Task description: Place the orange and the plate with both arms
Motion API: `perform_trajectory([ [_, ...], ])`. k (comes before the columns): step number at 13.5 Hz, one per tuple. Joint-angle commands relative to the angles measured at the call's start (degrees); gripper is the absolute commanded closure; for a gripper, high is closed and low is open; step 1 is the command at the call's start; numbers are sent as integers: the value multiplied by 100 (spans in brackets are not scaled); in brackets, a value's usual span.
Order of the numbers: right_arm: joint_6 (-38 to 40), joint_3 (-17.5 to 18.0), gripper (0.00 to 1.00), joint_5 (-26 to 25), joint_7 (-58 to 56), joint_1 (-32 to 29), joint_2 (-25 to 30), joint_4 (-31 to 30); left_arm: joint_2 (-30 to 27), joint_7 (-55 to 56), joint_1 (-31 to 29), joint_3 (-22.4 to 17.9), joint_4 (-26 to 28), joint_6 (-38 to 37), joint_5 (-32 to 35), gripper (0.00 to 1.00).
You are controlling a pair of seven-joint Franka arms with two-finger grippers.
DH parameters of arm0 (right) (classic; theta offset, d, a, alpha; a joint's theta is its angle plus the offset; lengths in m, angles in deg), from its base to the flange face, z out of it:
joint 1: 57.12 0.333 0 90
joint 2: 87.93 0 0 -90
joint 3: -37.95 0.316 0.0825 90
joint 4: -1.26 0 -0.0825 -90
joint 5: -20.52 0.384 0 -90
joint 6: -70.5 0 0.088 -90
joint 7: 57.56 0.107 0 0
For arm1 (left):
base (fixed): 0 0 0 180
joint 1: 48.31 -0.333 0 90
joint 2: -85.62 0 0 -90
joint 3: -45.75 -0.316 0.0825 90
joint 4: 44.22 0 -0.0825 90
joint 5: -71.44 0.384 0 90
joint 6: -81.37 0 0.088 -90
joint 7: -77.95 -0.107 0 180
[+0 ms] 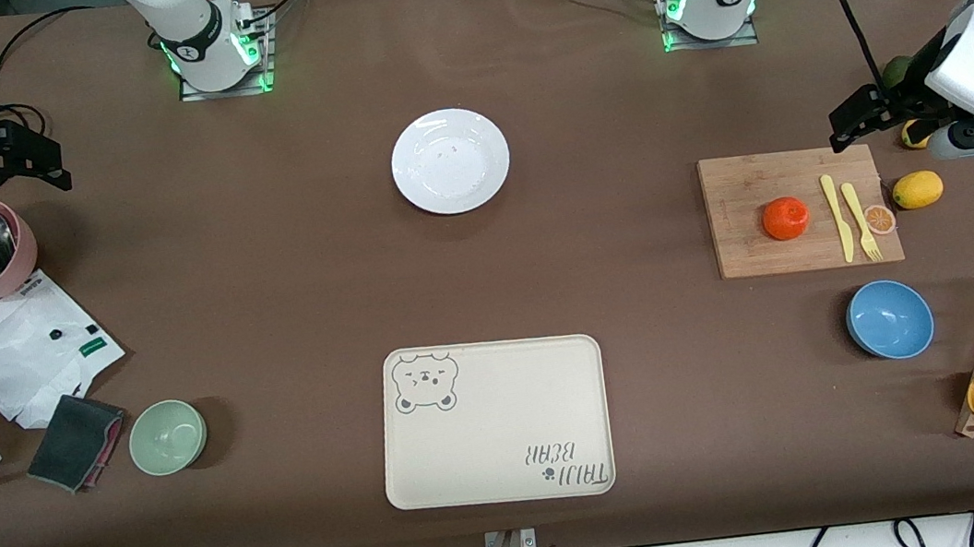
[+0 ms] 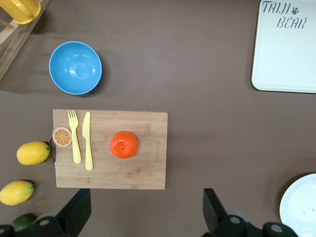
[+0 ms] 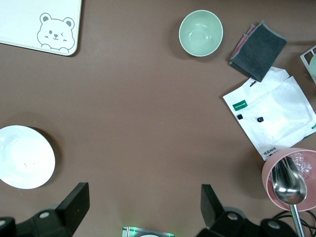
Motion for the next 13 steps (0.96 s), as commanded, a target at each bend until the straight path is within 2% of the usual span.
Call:
perform_trajectory([
  [1, 101, 5, 0, 93, -93, -2, 42, 64, -124, 24, 29, -18, 116, -32, -114, 0],
  [13, 83, 23, 0, 93, -102, -2, 121, 55, -124, 24, 29, -18, 116, -32, -114, 0],
])
